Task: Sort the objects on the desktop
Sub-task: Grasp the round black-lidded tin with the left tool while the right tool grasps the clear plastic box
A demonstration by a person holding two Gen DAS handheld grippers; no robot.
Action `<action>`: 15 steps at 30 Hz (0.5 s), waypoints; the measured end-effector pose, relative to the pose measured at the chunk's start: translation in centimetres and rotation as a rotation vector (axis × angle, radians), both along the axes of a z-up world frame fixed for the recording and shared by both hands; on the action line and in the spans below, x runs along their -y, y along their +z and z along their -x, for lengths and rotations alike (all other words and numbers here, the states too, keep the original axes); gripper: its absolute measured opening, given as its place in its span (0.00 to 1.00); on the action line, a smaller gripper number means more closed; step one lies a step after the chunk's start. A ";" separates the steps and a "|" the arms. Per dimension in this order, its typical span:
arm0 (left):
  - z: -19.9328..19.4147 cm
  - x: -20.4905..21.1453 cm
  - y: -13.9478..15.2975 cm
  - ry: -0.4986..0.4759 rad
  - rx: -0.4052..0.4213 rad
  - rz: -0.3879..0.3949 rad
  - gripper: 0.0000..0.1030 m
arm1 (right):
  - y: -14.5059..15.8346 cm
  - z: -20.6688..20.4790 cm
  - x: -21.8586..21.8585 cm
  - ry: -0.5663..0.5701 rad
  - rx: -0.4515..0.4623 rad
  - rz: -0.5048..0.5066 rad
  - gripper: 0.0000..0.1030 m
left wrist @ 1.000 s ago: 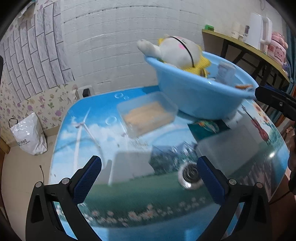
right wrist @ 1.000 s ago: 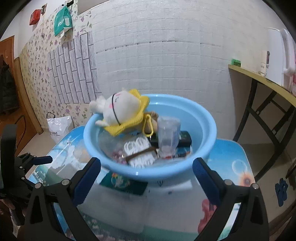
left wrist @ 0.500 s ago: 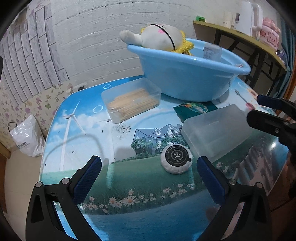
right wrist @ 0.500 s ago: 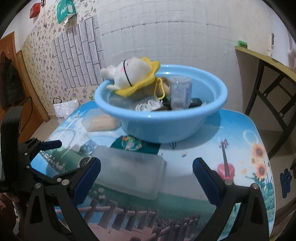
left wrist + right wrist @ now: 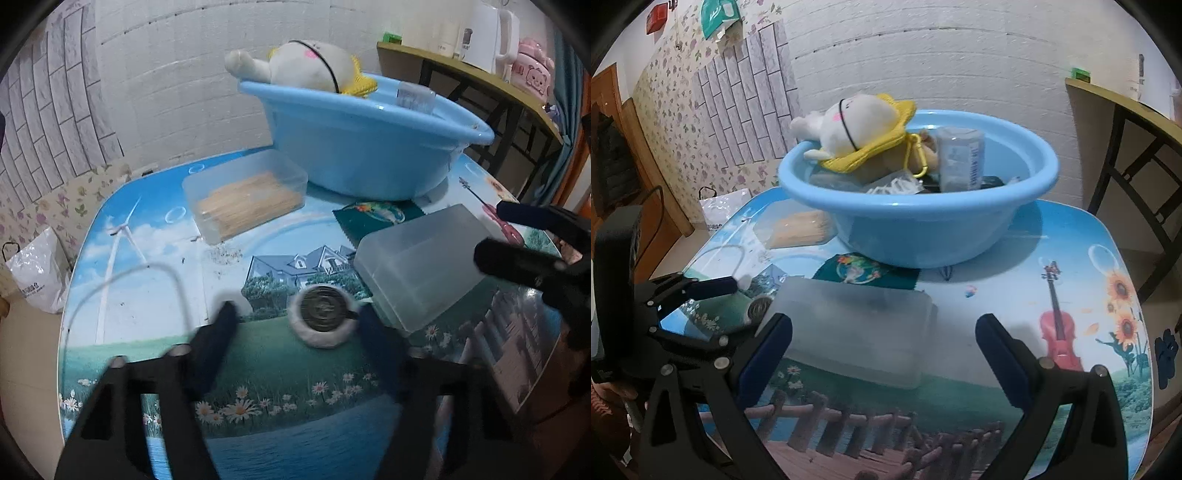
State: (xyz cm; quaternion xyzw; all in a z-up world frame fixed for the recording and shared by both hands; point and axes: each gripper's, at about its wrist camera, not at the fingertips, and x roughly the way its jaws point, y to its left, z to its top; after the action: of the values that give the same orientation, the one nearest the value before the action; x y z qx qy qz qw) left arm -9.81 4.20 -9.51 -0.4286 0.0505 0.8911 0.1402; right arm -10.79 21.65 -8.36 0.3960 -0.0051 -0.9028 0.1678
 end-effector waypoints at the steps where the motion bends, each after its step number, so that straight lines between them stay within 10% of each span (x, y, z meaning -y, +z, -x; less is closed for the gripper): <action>1: 0.0 0.0 0.0 0.000 -0.003 -0.002 0.48 | -0.1 0.0 0.2 0.007 0.005 0.000 0.99; 15: -1.0 0.8 0.1 0.005 0.011 -0.043 0.35 | -1.3 -0.1 1.1 0.075 0.080 0.065 0.99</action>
State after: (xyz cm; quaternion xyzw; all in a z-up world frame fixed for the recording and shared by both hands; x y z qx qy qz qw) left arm -8.83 3.42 -9.41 -0.4308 0.0297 0.8899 0.1473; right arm -10.66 20.54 -9.64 0.4260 -0.0265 -0.8787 0.2138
